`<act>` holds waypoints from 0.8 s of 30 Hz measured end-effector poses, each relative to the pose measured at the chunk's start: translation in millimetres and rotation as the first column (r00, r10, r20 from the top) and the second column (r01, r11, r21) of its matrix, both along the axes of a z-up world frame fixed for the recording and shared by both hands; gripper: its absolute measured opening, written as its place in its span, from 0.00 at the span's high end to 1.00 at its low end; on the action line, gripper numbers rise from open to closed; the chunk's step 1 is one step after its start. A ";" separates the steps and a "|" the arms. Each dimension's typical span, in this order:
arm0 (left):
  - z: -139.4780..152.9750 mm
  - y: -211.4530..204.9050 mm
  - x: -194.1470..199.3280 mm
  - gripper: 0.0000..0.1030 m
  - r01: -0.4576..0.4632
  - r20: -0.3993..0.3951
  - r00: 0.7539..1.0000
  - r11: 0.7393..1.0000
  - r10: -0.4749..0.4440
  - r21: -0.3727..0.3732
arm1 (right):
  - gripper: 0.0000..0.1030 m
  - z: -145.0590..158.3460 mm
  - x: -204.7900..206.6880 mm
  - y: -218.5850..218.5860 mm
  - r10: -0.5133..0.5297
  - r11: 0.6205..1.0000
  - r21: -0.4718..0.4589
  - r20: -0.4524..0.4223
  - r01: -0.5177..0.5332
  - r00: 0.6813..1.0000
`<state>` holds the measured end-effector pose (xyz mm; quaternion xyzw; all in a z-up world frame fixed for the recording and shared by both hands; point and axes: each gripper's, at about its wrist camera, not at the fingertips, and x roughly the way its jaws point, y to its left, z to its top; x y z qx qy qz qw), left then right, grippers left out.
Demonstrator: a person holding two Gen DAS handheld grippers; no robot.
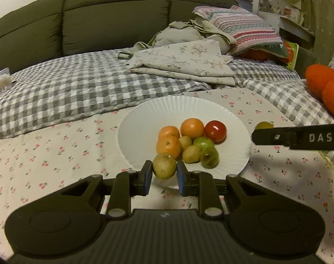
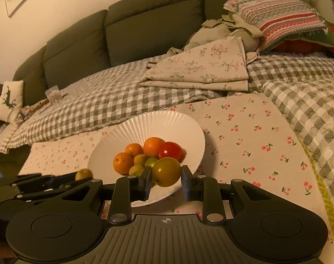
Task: Organize fruits
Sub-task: 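Carry the yellow and olive-brown fruits into the white bowl and open both tools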
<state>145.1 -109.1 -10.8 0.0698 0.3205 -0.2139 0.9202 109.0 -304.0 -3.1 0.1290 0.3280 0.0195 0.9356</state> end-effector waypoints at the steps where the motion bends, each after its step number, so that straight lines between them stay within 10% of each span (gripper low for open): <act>1: -1.5 -2.1 1.5 0.79 0.004 -0.002 1.000 1.000 -0.004 -0.001 | 0.74 -1.7 1.8 0.4 0.005 1.000 -0.004 -0.001 -0.005 1.000; 16: -24.1 -15.1 21.5 0.79 0.034 -0.013 0.999 0.999 -0.034 -0.008 | 0.72 -24.0 29.2 10.4 0.058 0.998 -0.034 -0.040 -0.059 0.998; 24: -20.1 -13.3 22.9 0.63 0.054 0.005 0.999 0.998 -0.054 -0.029 | 0.59 -20.8 27.7 3.2 0.031 0.999 0.013 -0.015 -0.031 0.999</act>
